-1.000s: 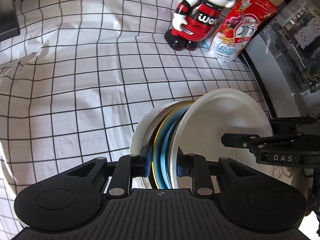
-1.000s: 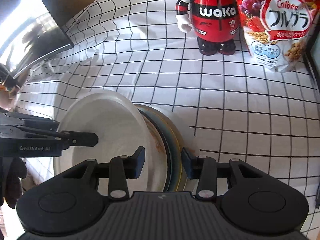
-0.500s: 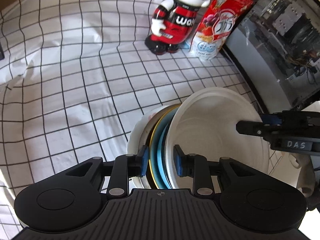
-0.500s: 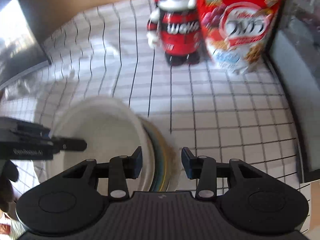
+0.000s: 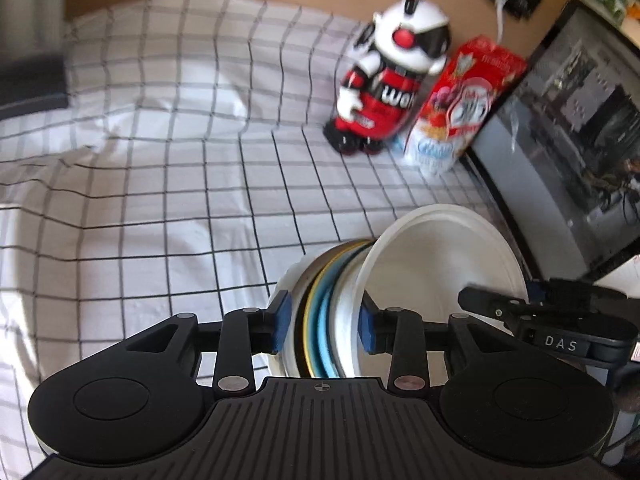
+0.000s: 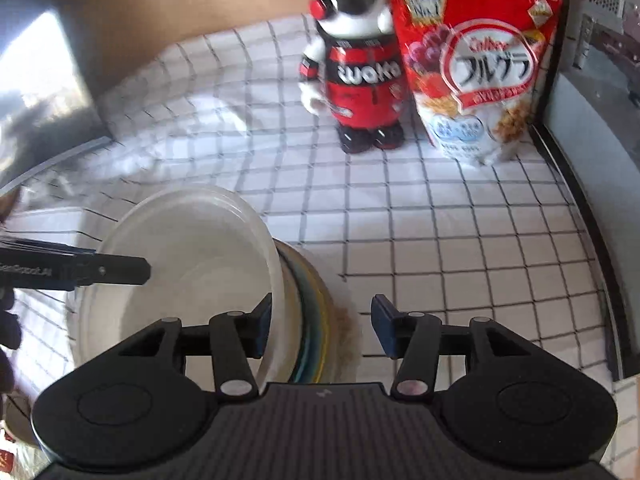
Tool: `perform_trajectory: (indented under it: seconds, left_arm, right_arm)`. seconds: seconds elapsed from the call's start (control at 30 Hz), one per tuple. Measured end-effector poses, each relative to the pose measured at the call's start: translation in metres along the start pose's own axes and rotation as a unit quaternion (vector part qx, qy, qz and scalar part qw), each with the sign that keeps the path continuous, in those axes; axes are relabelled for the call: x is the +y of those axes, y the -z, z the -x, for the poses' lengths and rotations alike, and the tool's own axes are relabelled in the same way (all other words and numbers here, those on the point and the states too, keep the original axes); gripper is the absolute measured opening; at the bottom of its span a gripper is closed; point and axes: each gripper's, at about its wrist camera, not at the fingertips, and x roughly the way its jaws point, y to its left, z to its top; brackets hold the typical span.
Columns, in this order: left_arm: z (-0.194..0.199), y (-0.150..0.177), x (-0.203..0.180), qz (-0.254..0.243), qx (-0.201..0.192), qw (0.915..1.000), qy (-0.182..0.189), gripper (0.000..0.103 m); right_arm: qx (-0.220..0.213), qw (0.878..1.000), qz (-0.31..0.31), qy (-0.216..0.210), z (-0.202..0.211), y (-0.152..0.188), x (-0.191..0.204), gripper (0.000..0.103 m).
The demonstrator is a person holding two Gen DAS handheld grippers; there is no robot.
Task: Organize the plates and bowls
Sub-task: 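Lower the stack onto the grid cloth with both grippers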
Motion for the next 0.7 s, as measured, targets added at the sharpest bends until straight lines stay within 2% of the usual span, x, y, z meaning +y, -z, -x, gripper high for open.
perform_trajectory:
  seconds: [0.1, 0.2, 0.33, 0.4, 0.47, 0.53, 0.63, 0.7]
  left_arm:
    - [0.029, 0.022, -0.017, 0.006, -0.053, 0.9982, -0.026, 0.036]
    - [0.056, 0.051, -0.034, 0.018, -0.102, 0.9938, -0.041, 0.036]
    - [0.089, 0.107, -0.060, 0.028, -0.172, 0.9838, -0.044, 0.036]
    - [0.098, 0.137, -0.070, 0.032, -0.193, 0.9796, -0.048, 0.036]
    - [0.104, 0.159, -0.077, 0.045, -0.198, 0.9779, -0.050, 0.036]
    - [0.109, 0.170, -0.078, 0.058, -0.188, 0.9792, -0.049, 0.036]
    - [0.119, 0.171, -0.082, 0.061, -0.184, 0.9787, -0.069, 0.036]
    - [0.118, 0.159, -0.079, 0.069, -0.174, 0.9796, -0.074, 0.036]
  right_arm:
    - [-0.059, 0.998, 0.001, -0.015, 0.029, 0.017, -0.005, 0.053]
    - [-0.106, 0.994, 0.000, -0.019, 0.061, 0.038, -0.010, 0.060]
    - [-0.150, 0.988, -0.005, -0.048, 0.095, 0.080, -0.024, 0.070]
    - [-0.168, 0.984, 0.004, -0.064, 0.106, 0.106, -0.026, 0.072]
    - [-0.169, 0.983, 0.021, -0.061, 0.112, 0.126, -0.024, 0.072]
    - [-0.151, 0.986, 0.045, -0.057, 0.113, 0.134, -0.021, 0.072]
    - [-0.137, 0.989, 0.034, -0.046, 0.115, 0.128, -0.023, 0.073]
    - [-0.118, 0.992, 0.020, -0.043, 0.111, 0.118, -0.029, 0.074]
